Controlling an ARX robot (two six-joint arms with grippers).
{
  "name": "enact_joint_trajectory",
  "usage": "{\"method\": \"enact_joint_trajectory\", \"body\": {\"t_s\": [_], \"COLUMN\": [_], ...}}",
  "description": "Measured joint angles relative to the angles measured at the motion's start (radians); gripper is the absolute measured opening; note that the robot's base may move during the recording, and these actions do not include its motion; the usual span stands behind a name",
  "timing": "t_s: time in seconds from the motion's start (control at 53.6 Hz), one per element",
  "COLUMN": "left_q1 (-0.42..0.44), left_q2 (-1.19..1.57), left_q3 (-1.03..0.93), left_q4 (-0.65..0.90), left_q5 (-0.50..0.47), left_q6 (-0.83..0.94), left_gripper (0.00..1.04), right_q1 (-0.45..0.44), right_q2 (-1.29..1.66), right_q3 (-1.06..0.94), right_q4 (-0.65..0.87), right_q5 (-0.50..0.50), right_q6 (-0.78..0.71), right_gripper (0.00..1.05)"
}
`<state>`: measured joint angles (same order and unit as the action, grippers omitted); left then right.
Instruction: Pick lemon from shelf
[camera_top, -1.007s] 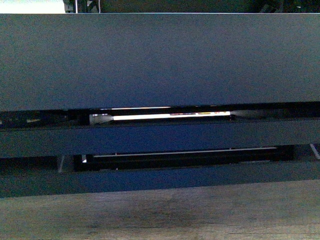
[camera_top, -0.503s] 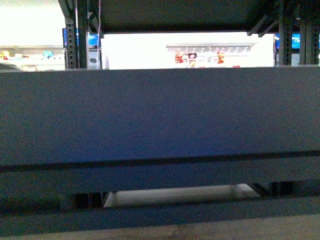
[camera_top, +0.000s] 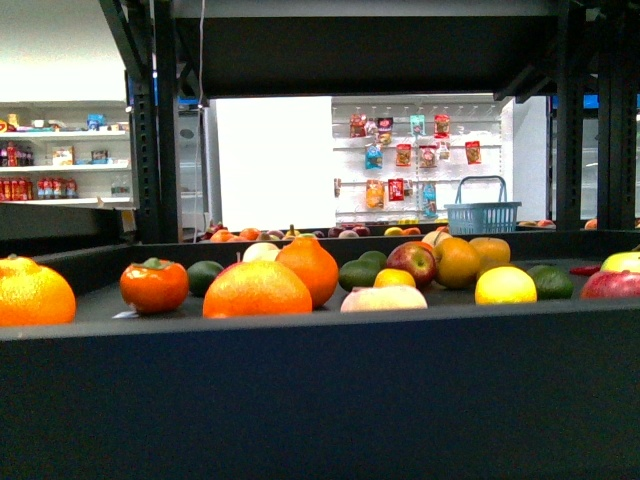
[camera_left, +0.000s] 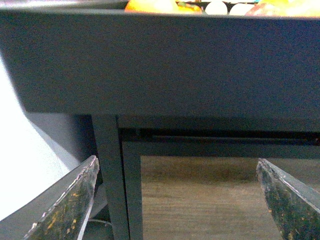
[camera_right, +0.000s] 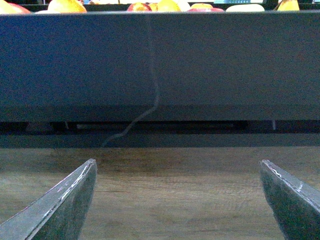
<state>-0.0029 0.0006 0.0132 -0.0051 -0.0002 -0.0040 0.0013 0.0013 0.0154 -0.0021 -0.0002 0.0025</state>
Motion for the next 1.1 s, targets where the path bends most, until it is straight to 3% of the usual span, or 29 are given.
{"method": "enact_joint_trajectory", "body": {"t_s": [1.1], "left_q1": [0.000], "left_q2": [0.000], "left_q3": [0.000], "left_q4": [0.000], "left_q5": [0.000], "left_q6": [0.000], "left_gripper": [0.97], "right_q1": [0.000], "right_q2": [0.000], "right_q3": [0.000], "right_q4": [0.000], "right_q5": [-0.001], "right_q6": [0.000], "right_gripper": [0.97]}}
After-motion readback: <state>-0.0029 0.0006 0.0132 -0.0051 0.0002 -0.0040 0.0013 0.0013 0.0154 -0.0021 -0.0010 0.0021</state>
